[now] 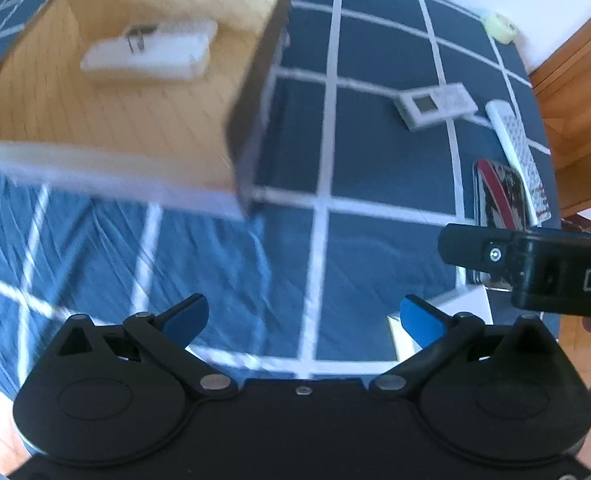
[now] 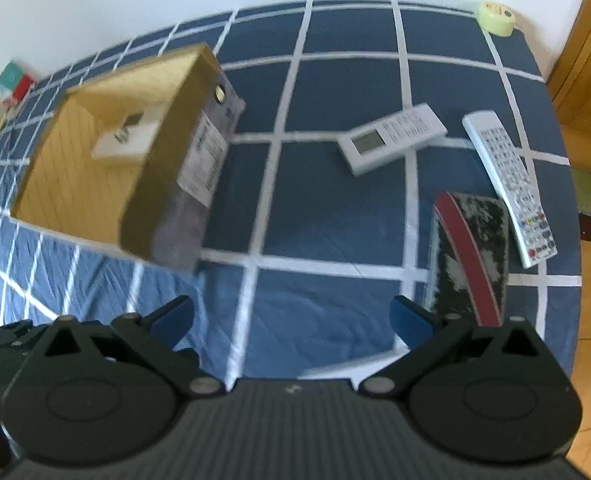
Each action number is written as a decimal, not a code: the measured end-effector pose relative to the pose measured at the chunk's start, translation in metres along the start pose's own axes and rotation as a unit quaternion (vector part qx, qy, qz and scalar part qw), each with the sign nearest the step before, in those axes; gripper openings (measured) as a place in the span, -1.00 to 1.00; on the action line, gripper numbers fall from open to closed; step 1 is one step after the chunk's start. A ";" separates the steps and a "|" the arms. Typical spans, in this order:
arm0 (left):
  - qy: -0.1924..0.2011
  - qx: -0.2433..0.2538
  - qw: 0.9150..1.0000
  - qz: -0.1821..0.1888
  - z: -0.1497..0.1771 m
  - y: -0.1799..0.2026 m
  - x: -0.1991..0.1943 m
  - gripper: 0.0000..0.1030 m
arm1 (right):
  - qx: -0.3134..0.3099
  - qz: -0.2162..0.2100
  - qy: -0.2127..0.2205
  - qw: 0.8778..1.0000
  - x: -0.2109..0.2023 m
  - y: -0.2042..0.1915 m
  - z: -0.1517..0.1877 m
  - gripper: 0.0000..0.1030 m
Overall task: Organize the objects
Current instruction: 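Grasp the small white box on the bed with the right gripper, then lift the small white box and carry it over the cardboard box, then lower the small white box into the cardboard box and open the right gripper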
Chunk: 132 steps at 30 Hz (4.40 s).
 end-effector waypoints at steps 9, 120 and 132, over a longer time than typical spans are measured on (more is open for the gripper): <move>-0.027 -0.042 0.999 0.001 0.039 0.034 0.032 1.00 | -0.021 -0.014 -0.048 0.999 0.019 0.042 0.030 1.00; 0.040 0.095 0.991 0.091 -0.149 -0.157 -0.059 0.18 | 0.057 -0.088 0.045 0.994 0.052 -0.218 -0.120 0.46; -0.027 0.099 0.990 0.096 -0.176 -0.179 0.013 0.18 | 0.087 -0.076 -0.016 0.993 0.124 -0.213 -0.135 0.46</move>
Point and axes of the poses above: each gripper's, at about its wrist camera, not at the fingertips, and x roughly the way its jaws point, y to its right, z to its underside, the point moved 6 cm from there along x, roughly the way its jaws point, and after that the axes turned 1 degree about -z, right-handed, at the moved point
